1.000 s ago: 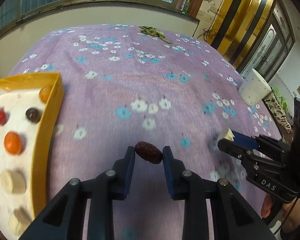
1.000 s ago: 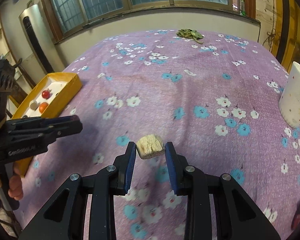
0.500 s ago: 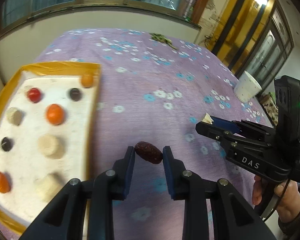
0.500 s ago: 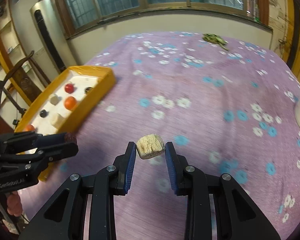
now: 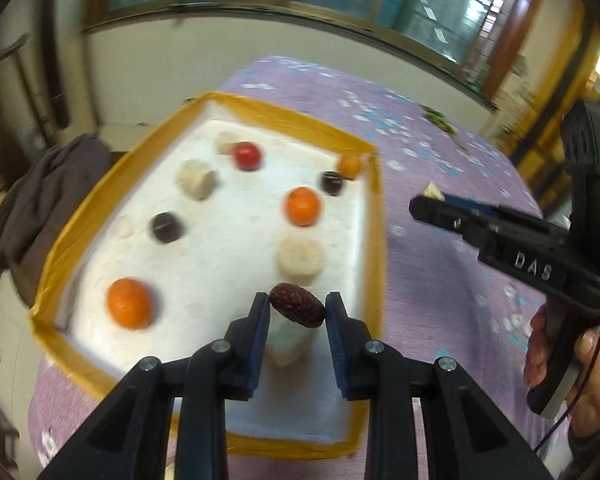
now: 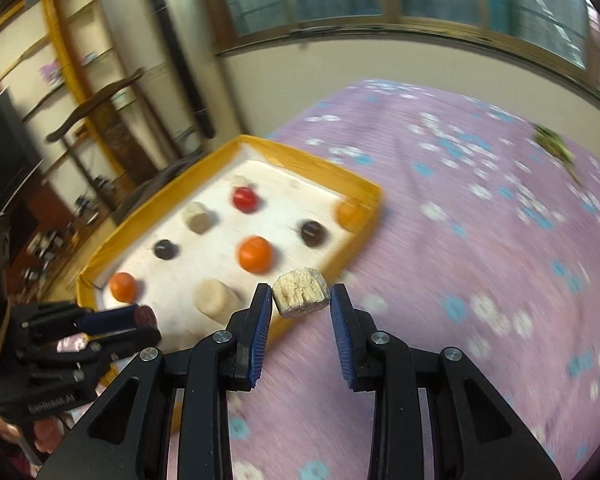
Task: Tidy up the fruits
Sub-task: 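Carry the cream cube and red date with both grippers over the tray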
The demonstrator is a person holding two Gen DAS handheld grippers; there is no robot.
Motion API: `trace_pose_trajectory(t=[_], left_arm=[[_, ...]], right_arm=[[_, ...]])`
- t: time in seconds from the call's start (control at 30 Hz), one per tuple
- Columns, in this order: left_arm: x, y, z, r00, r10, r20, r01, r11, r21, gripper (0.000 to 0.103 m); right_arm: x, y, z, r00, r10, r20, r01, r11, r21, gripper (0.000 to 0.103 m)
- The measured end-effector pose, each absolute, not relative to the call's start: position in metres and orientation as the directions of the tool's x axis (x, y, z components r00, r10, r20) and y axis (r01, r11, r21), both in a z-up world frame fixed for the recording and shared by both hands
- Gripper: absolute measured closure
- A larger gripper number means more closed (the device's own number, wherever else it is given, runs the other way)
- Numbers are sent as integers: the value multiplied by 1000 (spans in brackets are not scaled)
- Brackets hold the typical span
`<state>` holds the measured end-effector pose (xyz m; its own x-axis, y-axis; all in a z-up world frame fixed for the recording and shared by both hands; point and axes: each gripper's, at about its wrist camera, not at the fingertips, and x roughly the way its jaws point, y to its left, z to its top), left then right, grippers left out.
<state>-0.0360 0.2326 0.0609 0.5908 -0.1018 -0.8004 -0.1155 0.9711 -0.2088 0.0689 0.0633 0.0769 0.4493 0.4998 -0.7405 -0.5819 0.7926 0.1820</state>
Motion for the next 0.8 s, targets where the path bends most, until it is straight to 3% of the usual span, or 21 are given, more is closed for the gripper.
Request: trace_pose_trajectory(t=[0.37, 0.8], left_arm=[[-42, 265, 38, 556, 64, -829, -459, 855, -242, 72], [-34, 278, 22, 509, 131, -851, -577, 786, -224, 72]], right_arm=[[99, 158, 58, 236, 580, -779, -832, 535, 147, 74], [109, 200, 33, 152, 522, -839, -896, 431, 106, 74]])
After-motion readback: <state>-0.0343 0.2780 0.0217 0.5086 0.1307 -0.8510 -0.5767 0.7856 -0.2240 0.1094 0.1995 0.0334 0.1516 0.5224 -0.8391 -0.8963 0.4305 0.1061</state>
